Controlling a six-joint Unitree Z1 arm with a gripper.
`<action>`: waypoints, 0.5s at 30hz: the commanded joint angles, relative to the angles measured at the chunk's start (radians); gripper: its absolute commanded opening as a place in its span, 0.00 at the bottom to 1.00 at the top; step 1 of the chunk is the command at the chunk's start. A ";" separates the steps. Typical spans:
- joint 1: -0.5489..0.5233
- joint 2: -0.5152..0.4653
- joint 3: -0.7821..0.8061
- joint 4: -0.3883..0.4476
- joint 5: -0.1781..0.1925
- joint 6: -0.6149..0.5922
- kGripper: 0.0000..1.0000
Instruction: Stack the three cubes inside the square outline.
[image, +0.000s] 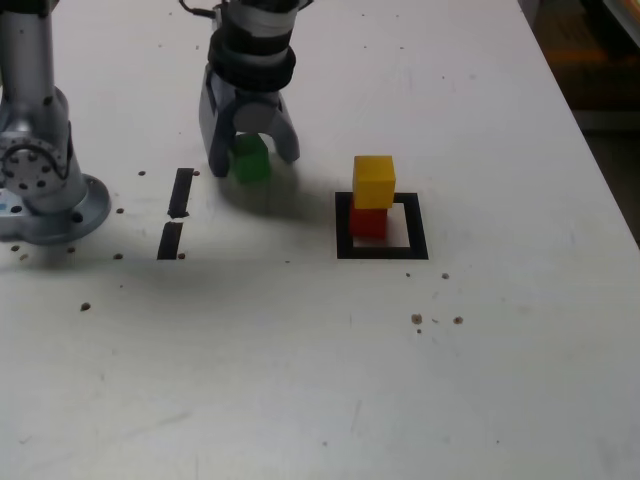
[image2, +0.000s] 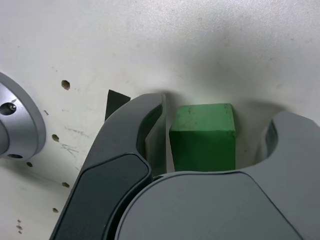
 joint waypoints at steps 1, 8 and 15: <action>0.003 -0.002 0.003 -0.005 -0.002 -0.002 0.52; 0.003 -0.018 -0.007 0.005 0.002 -0.001 0.28; -0.017 -0.045 -0.168 0.280 0.035 -0.010 0.23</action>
